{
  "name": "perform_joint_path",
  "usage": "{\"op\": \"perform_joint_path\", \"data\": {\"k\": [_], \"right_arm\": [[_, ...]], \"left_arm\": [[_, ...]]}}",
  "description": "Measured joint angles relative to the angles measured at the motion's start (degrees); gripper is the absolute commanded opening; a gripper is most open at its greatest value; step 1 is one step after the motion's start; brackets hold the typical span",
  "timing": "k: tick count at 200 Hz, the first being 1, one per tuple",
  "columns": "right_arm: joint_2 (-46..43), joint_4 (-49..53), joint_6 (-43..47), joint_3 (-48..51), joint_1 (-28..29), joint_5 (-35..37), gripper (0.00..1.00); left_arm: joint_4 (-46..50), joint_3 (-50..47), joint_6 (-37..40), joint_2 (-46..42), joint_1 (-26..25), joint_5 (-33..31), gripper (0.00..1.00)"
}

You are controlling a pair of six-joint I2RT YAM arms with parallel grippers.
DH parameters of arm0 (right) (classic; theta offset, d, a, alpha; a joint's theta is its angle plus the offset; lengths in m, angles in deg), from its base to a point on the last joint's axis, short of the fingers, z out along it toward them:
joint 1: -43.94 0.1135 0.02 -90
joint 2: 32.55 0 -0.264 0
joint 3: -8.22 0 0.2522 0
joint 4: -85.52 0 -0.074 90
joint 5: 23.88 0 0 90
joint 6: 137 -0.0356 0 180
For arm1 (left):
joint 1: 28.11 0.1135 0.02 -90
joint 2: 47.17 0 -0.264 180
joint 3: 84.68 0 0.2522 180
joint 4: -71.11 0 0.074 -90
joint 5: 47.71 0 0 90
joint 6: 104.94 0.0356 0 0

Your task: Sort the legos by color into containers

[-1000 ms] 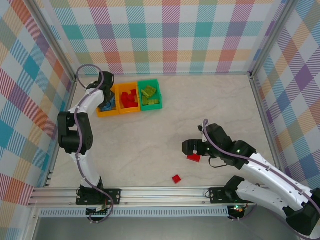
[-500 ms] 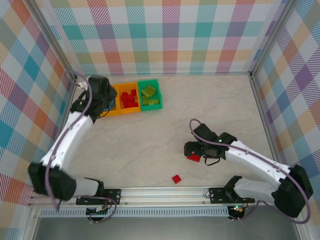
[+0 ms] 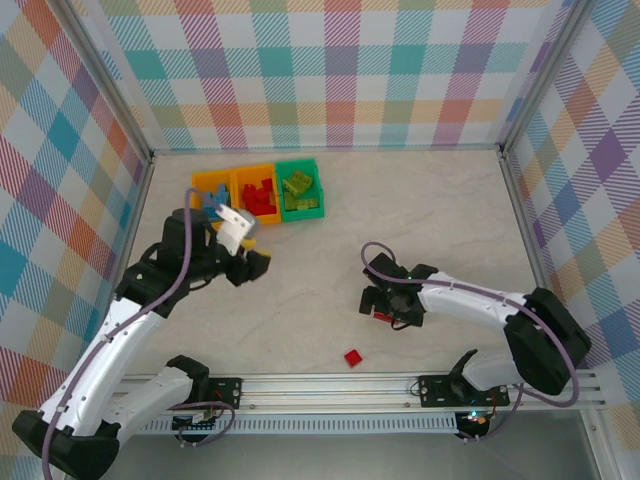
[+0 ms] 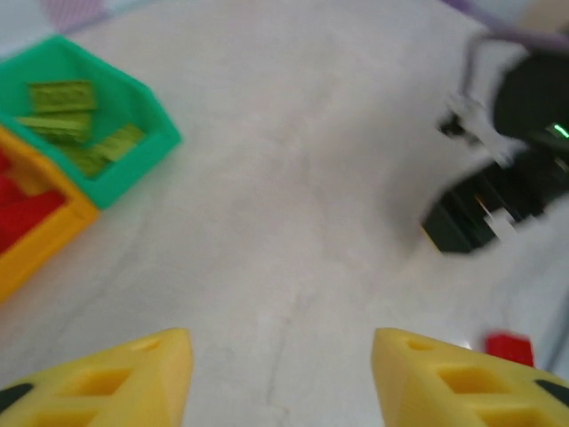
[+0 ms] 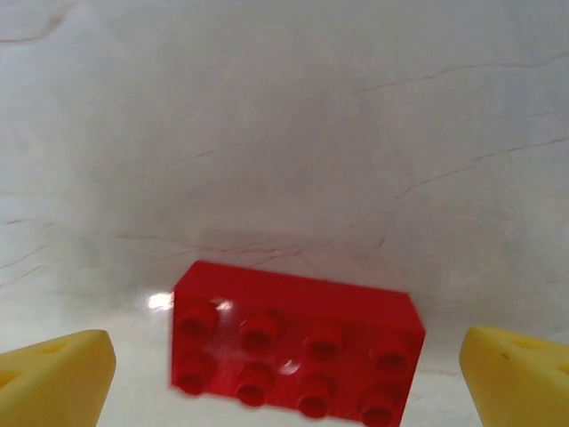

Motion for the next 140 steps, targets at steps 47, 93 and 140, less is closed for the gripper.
{"op": "perform_joint_path", "data": {"k": [47, 93, 140], "right_arm": [[2.05, 0.13, -3.43, 1.27, 1.01, 3.65, 0.51], [1.68, 0.81, -3.45, 0.72, 1.18, 4.44, 0.36], [2.23, -9.66, 8.83, -8.63, 1.18, 4.42, 0.33]], "left_arm": [[3.82, -5.75, 21.88, -0.17, -2.03, 12.26, 0.67], [3.72, -9.35, 31.50, -3.72, -2.03, 16.39, 0.84], [-1.40, -14.47, 32.59, -8.55, -2.01, 16.37, 1.00]]}}
